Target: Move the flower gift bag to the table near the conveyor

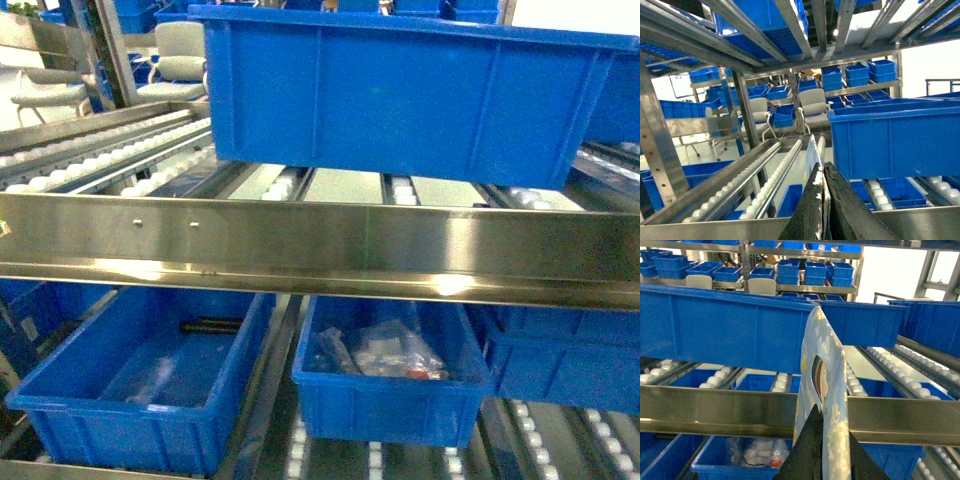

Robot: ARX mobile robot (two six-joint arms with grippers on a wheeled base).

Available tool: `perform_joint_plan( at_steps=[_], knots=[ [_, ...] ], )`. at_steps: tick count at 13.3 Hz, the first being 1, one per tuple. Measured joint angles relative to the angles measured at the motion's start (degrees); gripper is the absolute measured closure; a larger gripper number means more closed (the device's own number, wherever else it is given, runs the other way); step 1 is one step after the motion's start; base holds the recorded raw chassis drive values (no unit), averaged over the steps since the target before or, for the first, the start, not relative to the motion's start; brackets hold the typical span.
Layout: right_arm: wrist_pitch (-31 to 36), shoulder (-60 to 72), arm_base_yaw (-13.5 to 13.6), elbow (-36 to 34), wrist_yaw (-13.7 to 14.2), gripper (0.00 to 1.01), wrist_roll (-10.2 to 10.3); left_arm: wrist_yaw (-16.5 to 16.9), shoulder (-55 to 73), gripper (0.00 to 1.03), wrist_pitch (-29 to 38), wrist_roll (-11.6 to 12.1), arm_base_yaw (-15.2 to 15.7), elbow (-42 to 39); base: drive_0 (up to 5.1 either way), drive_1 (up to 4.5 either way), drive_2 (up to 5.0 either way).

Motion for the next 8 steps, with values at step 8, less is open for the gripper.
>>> perform_joint_plan(
  at_steps=[8],
  knots=[
    [0.0, 0.0, 0.0, 0.0, 0.0, 0.99, 0.0, 0.0, 0.0, 1.01, 0.0, 0.0, 0.0, 0.0, -4.9, 2.42, 2.4]
  ],
)
